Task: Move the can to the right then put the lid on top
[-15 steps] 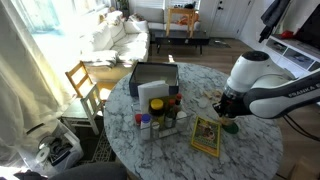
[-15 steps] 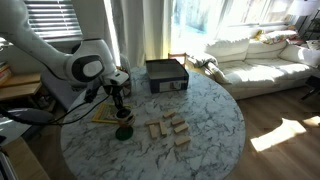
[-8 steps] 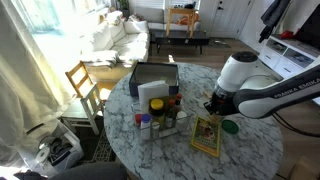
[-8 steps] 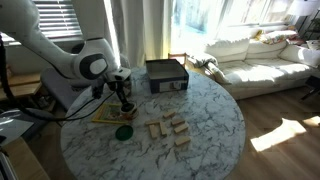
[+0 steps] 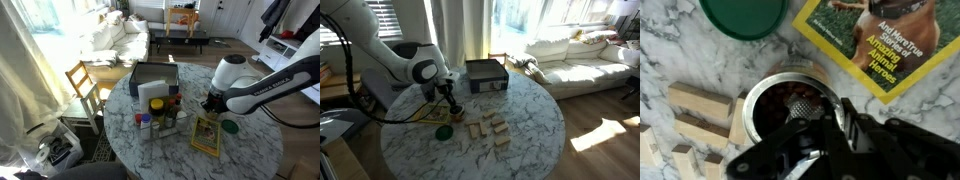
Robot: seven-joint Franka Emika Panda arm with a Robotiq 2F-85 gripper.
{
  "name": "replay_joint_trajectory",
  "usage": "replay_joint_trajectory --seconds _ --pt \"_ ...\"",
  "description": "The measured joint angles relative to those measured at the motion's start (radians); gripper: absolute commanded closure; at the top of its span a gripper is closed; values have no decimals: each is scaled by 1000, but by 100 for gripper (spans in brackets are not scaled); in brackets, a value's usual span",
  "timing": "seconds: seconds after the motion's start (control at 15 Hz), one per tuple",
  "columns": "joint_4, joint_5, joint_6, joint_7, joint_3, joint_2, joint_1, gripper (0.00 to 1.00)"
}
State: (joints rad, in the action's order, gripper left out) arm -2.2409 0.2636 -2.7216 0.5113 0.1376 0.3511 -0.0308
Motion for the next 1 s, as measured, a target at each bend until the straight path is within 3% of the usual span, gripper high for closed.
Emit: replay_joint_trajectory --seconds 0.07,0.13,0.2,0.73,1.0 --pt "8 -21 -1 -23 0 13 0 88" --pt "17 -39 -1 -42 0 18 1 62" --pt "21 -56 -1 -57 0 20 1 61" --pt "24 -109 -5 8 67 -53 -2 3" --pt "-29 -73 4 148 174 -85 2 0"
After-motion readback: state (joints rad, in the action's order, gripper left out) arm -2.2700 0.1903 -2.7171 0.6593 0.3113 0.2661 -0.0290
